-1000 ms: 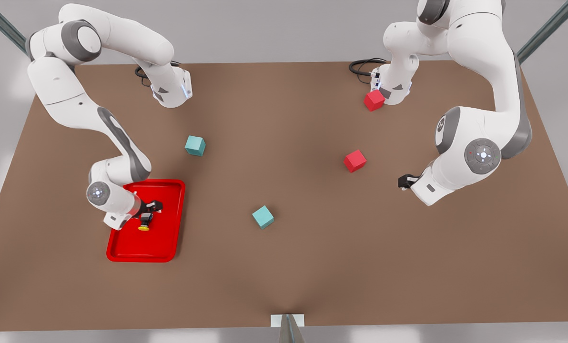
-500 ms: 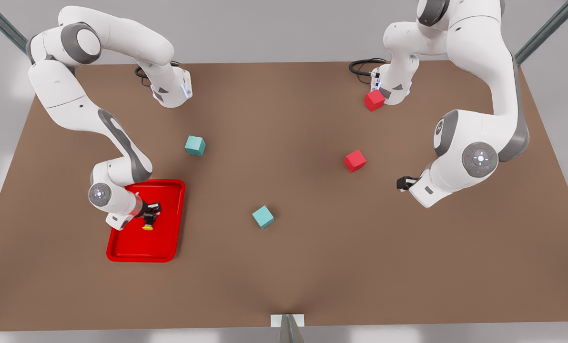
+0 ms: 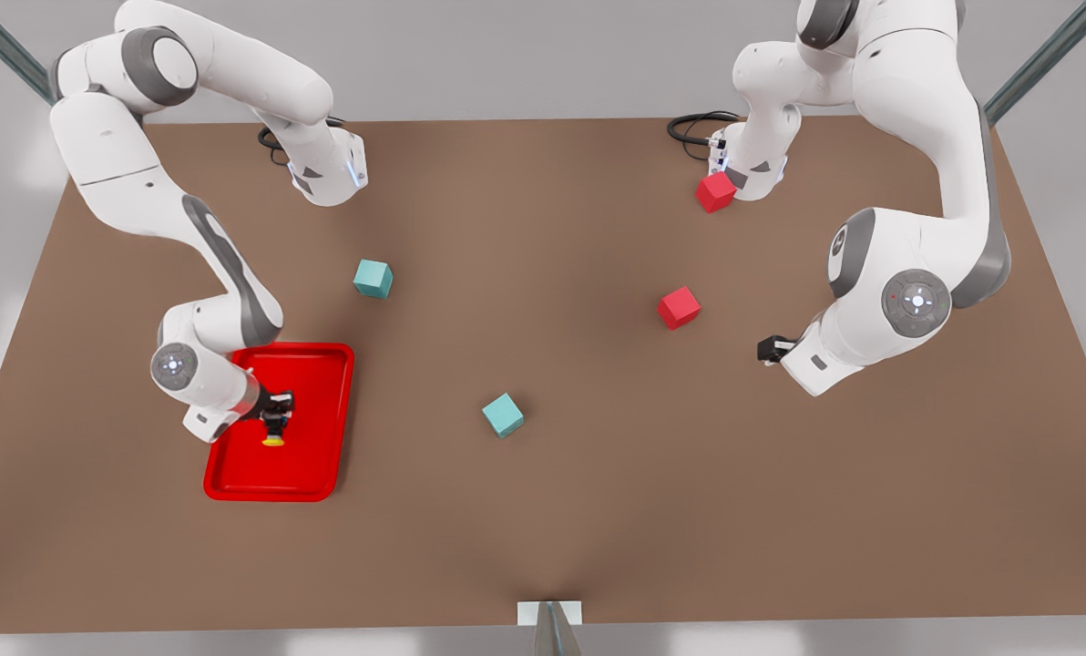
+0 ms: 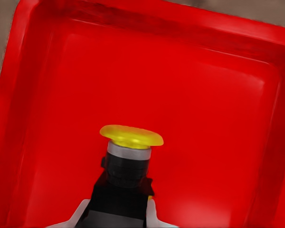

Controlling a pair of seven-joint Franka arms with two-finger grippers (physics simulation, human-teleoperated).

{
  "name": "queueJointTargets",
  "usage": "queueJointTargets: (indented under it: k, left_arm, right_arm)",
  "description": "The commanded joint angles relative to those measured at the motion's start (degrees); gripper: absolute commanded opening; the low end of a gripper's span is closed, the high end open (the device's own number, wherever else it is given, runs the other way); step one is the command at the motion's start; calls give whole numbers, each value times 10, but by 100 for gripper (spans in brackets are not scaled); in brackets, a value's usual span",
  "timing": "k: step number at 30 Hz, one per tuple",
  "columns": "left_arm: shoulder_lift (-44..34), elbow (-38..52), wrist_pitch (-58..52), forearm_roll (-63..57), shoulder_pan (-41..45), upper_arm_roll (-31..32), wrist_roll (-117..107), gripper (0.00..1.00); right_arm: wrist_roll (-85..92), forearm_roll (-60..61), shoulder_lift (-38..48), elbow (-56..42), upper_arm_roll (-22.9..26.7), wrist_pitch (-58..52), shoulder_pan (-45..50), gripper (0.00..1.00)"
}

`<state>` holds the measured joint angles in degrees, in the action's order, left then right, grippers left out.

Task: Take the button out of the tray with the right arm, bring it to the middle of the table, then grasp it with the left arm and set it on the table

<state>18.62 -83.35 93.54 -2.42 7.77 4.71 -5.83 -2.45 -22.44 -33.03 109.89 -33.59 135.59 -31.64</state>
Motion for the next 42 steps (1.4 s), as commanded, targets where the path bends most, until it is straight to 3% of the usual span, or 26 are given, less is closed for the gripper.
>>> queueJointTargets:
  k: [1, 2, 5, 8, 9, 11, 16, 21, 26, 27, 28, 32, 34, 38, 40, 42]
  left_arm:
    - [-2, 0, -2, 0, -1, 0, 0, 100]
    - [-2, 0, -2, 0, -3, 0, 0, 100]
    - [-5, 1, -7, 0, -1, 0, -1, 100]
    - [-6, 0, -9, 0, 0, 0, -1, 100]
    - [-8, 0, -9, 0, -1, 0, -1, 100]
    - [-7, 0, -9, 0, -1, 0, -1, 100]
    - [-4, 0, -6, 0, -4, 0, 0, 100]
    - [1, -1, 0, 0, -1, 0, 0, 100]
    - [5, 0, 2, 0, -1, 0, 0, 100]
    - [5, 1, 2, 0, -1, 0, 0, 100]
    - [5, 1, 2, 0, 0, 0, 0, 100]
    - [5, 1, 2, 0, 0, 0, -1, 100]
    - [5, 33, 1, 0, 38, 0, -1, 100]
    - [37, 87, 27, 45, 207, 1, -107, 100]
    - [73, 89, 80, 44, 224, 1, -140, 100]
    - [122, 89, 142, 41, 224, -1, -173, 100]
  right_arm:
    - [-18, 75, 19, -33, 9, -86, 53, 46]
    - [-26, 116, 26, -61, 58, -109, 123, 46]
    - [-73, 281, 8, -183, 297, -180, 443, 46]
    - [-193, 512, -114, -363, 527, -237, 729, 47]
    - [-238, 593, -157, -403, 593, -238, 804, 47]
    - [-299, 718, -220, -456, 675, -236, 892, 48]
    - [-379, 769, -309, -608, 674, -185, 910, 48]
    - [-378, 775, -342, -620, 635, -114, 916, 49]
    - [-375, 775, -381, -622, 634, -94, 905, 51]
    - [-377, 775, -386, -623, 635, -94, 901, 55]
    - [-378, 775, -391, -627, 637, -94, 897, 97]
    - [-377, 768, -383, -625, 642, -125, 896, 100]
    - [-377, 716, -295, -590, 637, -162, 893, 100]
    - [-210, 540, 22, -259, 613, -234, 817, 100]
    - [-68, 449, 124, -160, 614, -264, 744, 100]
    - [25, 382, 185, -129, 615, -311, 643, 100]
